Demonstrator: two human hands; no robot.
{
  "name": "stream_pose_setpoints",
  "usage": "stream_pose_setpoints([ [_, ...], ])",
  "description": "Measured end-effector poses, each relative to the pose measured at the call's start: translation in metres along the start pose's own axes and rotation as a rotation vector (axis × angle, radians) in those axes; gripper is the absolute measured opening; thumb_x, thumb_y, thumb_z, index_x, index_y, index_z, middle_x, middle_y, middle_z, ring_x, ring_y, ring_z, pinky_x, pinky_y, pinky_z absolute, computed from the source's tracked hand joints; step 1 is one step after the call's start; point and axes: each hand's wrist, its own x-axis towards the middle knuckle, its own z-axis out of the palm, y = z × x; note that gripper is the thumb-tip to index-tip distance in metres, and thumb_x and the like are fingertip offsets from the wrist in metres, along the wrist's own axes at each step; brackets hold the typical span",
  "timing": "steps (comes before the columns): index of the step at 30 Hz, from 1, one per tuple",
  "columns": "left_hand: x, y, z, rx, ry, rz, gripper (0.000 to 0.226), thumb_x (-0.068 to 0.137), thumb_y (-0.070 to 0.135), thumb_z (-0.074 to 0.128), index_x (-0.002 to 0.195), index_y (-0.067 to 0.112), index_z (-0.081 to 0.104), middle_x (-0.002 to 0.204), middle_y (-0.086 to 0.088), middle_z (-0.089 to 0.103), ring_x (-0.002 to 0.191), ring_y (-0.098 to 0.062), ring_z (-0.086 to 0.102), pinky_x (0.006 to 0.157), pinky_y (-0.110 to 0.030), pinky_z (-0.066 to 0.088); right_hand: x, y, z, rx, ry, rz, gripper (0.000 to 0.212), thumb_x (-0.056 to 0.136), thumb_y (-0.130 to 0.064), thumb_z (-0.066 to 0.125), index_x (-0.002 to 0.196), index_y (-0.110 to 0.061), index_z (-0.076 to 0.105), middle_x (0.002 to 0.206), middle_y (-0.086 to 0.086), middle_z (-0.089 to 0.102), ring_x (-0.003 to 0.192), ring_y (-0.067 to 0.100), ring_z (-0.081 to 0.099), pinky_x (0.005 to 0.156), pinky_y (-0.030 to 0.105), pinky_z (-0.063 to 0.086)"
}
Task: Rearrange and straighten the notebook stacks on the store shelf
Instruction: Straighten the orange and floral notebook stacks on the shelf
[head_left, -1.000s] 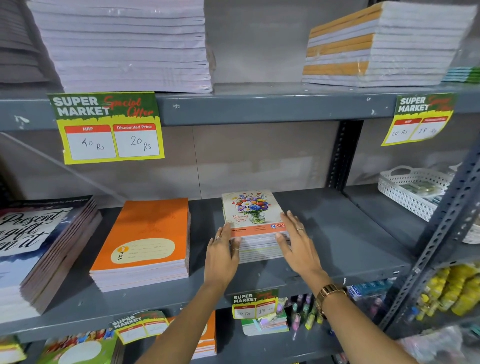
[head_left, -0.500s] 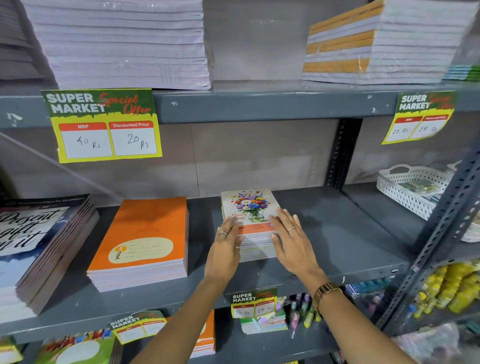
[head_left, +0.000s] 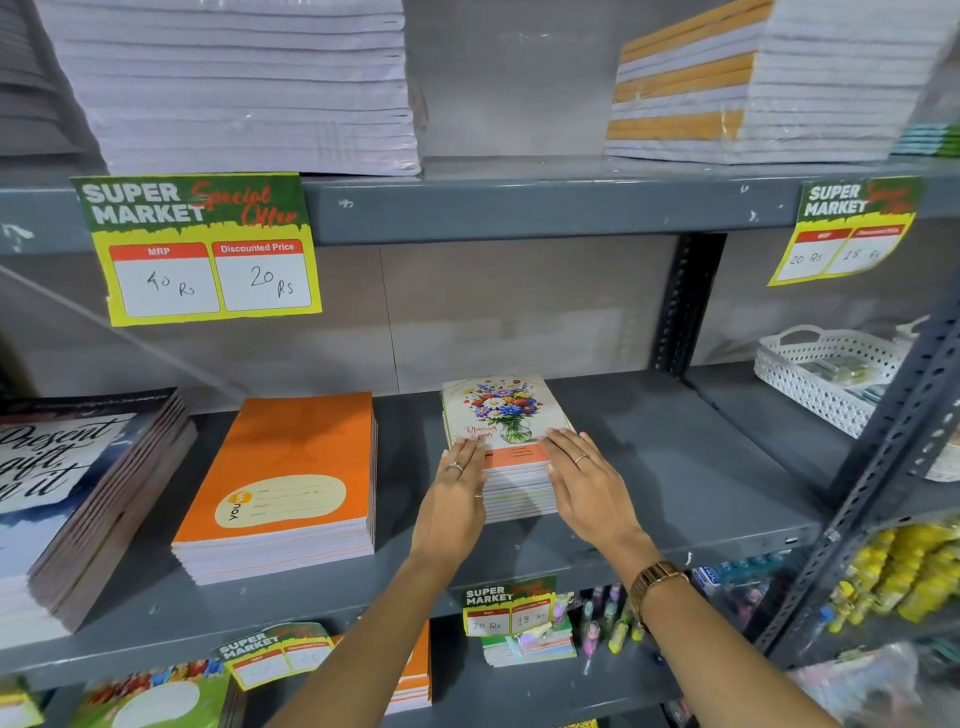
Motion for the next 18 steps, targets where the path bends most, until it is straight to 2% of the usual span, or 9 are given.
stream_pose_setpoints([
  [5,-0.003,-0.002,-0.005,0.174,0.004,0.046,0.058,0.097,0.014,0.040,0.147,0.021,0.012,0.158,0.001,0.014,0.147,-0.018,0.010,0.116,-0.030,0.022,0.000,0.001,0.003,-0.042,0.017,-0.029,0.076,0.100,-0.034,0.000,0.108,-0.007,0.071,0.111,0.007,0.073,0.106,0.020,0.068,0.106,0.031,0.030],
  [7,-0.005,0.000,-0.006,0.199,0.007,0.054,0.056,0.097,0.016,0.038,0.147,0.021,0.012,0.158,0.001,0.013,0.147,-0.017,0.009,0.117,-0.029,0.018,0.000,0.003,0.004,-0.065,0.052,-0.052,0.075,0.101,-0.033,0.002,0.107,-0.009,0.072,0.110,0.006,0.073,0.104,0.019,0.069,0.104,0.029,0.038],
  [9,-0.006,0.001,-0.007,0.214,0.019,0.060,0.056,0.097,0.017,0.038,0.147,0.020,0.012,0.158,0.001,0.014,0.147,-0.017,0.009,0.117,-0.028,0.017,0.000,0.005,0.007,-0.073,0.116,-0.080,0.059,0.101,-0.026,0.018,0.104,-0.008,0.073,0.107,0.007,0.075,0.101,0.019,0.070,0.094,0.035,0.051],
  [13,-0.007,0.000,-0.006,0.230,0.029,0.066,0.056,0.097,0.016,0.038,0.146,0.019,0.013,0.158,0.000,0.016,0.146,-0.018,0.010,0.117,-0.027,0.018,0.003,0.011,0.010,-0.097,0.229,-0.156,0.027,0.079,-0.010,0.060,0.100,-0.004,0.074,0.102,0.010,0.076,0.096,0.023,0.072,0.084,0.044,0.054],
  [15,-0.007,0.000,-0.005,0.220,0.025,0.061,0.056,0.096,0.015,0.038,0.146,0.019,0.014,0.158,0.000,0.016,0.146,-0.018,0.011,0.117,-0.027,0.019,0.002,0.012,0.011,-0.094,0.245,-0.163,0.037,0.062,0.001,0.082,0.098,-0.003,0.074,0.100,0.012,0.076,0.094,0.025,0.073,0.082,0.045,0.055],
  [18,-0.006,-0.001,-0.004,0.182,0.030,0.041,0.054,0.096,0.014,0.040,0.146,0.020,0.018,0.157,0.000,0.020,0.146,-0.018,0.013,0.117,-0.028,0.020,0.003,0.012,0.011,-0.092,0.273,-0.172,0.046,0.051,0.004,0.088,0.095,-0.003,0.076,0.097,0.011,0.077,0.091,0.024,0.074,0.080,0.043,0.057],
])
